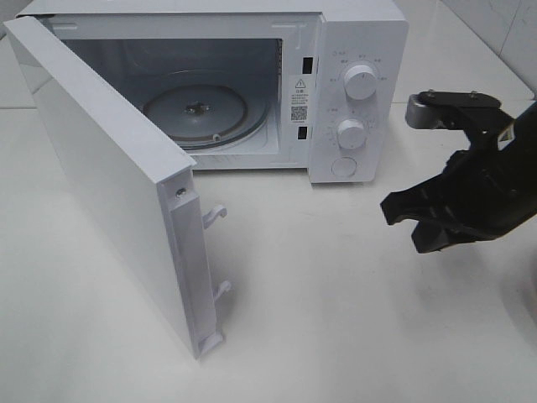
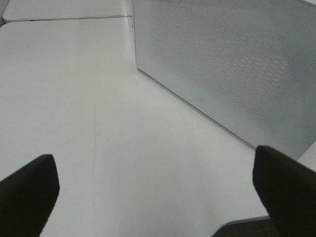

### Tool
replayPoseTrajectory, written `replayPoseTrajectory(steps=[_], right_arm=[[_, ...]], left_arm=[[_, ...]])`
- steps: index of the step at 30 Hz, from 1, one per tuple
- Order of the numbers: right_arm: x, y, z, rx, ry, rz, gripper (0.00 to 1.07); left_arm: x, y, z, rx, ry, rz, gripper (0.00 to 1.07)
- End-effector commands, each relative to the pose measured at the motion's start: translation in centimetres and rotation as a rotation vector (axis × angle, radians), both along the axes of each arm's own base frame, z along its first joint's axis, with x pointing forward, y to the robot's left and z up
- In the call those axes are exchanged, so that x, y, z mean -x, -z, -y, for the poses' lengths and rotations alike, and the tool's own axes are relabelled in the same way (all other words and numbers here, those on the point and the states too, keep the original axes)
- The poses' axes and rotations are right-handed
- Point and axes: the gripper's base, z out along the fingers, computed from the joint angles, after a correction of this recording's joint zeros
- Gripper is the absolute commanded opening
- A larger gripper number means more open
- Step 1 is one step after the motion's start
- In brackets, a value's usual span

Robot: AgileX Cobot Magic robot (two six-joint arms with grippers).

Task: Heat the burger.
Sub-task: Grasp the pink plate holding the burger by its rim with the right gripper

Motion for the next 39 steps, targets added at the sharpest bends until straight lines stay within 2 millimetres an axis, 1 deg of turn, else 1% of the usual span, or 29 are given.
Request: replayPoseTrajectory(steps=[1, 2, 4, 5, 6, 7, 8, 9, 10, 11, 12, 13, 14, 15, 16, 17, 18, 19, 20, 21, 22, 23, 24, 27, 33, 35, 37, 38, 39], right_arm=[[0.6, -0.9, 1.6, 0.051, -0.01, -0.017, 0.08], [0.9, -1.2, 2.5, 0.069, 0.004, -0.026, 0.08], [1.0, -1.4, 2.8, 0.074, 0.014, -0.026, 0.09], [1.2, -1.7, 3.7, 0.087, 0.038, -0.035, 0.1], [1.2, -1.7, 3.7, 0.087, 0.038, -0.035, 0.1], [1.4, -2.0, 4.6, 0.097, 0.066, -0.049, 0.13], [1.4, -2.0, 4.6, 0.097, 0.066, -0.049, 0.13], [1.5, -2.0, 4.9, 0.103, 0.076, -0.058, 0.14], [1.6, -2.1, 5.6, 0.118, 0.095, -0.068, 0.2], [1.6, -2.1, 5.6, 0.118, 0.095, -0.068, 0.2], [1.7, -2.2, 6.0, 0.128, 0.103, -0.071, 0.24], [1.7, -2.1, 6.6, 0.153, 0.113, -0.08, 0.33], [1.7, -2.1, 6.6, 0.153, 0.113, -0.08, 0.33], [1.7, -2.1, 7.3, 0.184, 0.119, -0.084, 0.47], [1.7, -2.1, 7.6, 0.197, 0.122, -0.082, 0.53], [1.7, -2.1, 7.6, 0.197, 0.122, -0.082, 0.53], [1.7, -2.1, 8.0, 0.219, 0.124, -0.08, 0.68], [1.7, -2.1, 8.0, 0.219, 0.124, -0.08, 0.68], [1.6, -2.2, 8.1, 0.234, 0.118, -0.075, 0.76], [1.6, -2.2, 8.3, 0.259, 0.109, -0.069, 0.88], [1.6, -2.2, 8.3, 0.259, 0.109, -0.069, 0.88], [1.5, -2.2, 8.5, 0.274, 0.102, -0.058, 0.95], [1.5, -2.2, 8.5, 0.276, 0.108, -0.054, 0.98], [1.4, -2.2, 8.5, 0.274, 0.112, -0.052, 0.98], [1.2, -2.0, 8.5, 0.279, 0.113, -0.055, 0.97], [1.1, -1.6, 8.5, 0.282, 0.109, -0.073, 0.96], [0.6, -0.5, 8.5, 0.286, 0.11, -0.12, 0.95], [0.6, -0.5, 8.5, 0.286, 0.11, -0.12, 0.95], [0.3, 0.2, 8.5, 0.286, 0.119, -0.149, 0.94]], left_arm=[[0.2, -0.1, 0.0, 0.004, 0.004, 0.03, 1.0], [0.2, -0.1, 0.0, 0.004, 0.004, 0.03, 1.0], [0.2, -0.1, 0.0, 0.004, 0.004, 0.03, 1.0], [0.2, -0.1, 0.0, 0.004, 0.004, 0.03, 1.0], [0.2, -0.1, 0.0, 0.004, 0.004, 0.03, 1.0], [0.2, -0.1, 0.0, 0.004, 0.004, 0.03, 1.0], [0.2, -0.1, 0.0, 0.004, 0.004, 0.03, 1.0], [0.2, -0.1, 0.0, 0.004, 0.004, 0.03, 1.0], [0.2, -0.1, 0.0, 0.004, 0.004, 0.03, 1.0], [0.2, -0.1, 0.0, 0.004, 0.004, 0.03, 1.0], [0.2, -0.1, 0.0, 0.004, 0.004, 0.03, 1.0], [0.2, -0.1, 0.0, 0.004, 0.004, 0.03, 1.0], [0.2, -0.1, 0.0, 0.004, 0.004, 0.03, 1.0], [0.2, -0.1, 0.0, 0.004, 0.004, 0.03, 1.0], [0.2, -0.1, 0.0, 0.004, 0.004, 0.03, 1.0], [0.2, -0.1, 0.0, 0.004, 0.004, 0.03, 1.0], [0.2, -0.1, 0.0, 0.004, 0.004, 0.03, 1.0], [0.2, -0.1, 0.0, 0.004, 0.004, 0.03, 1.0], [0.2, -0.1, 0.0, 0.004, 0.004, 0.03, 1.0], [0.2, -0.1, 0.0, 0.004, 0.004, 0.03, 1.0], [0.2, -0.1, 0.0, 0.004, 0.004, 0.03, 1.0], [0.2, -0.1, 0.0, 0.004, 0.004, 0.03, 1.0], [0.2, -0.1, 0.0, 0.004, 0.004, 0.03, 1.0], [0.2, -0.1, 0.0, 0.004, 0.004, 0.03, 1.0], [0.2, -0.1, 0.0, 0.004, 0.004, 0.03, 1.0], [0.2, -0.1, 0.0, 0.004, 0.004, 0.03, 1.0], [0.2, -0.1, 0.0, 0.004, 0.004, 0.03, 1.0], [0.2, -0.1, 0.0, 0.004, 0.004, 0.03, 1.0], [0.2, -0.1, 0.0, 0.004, 0.004, 0.03, 1.0]])
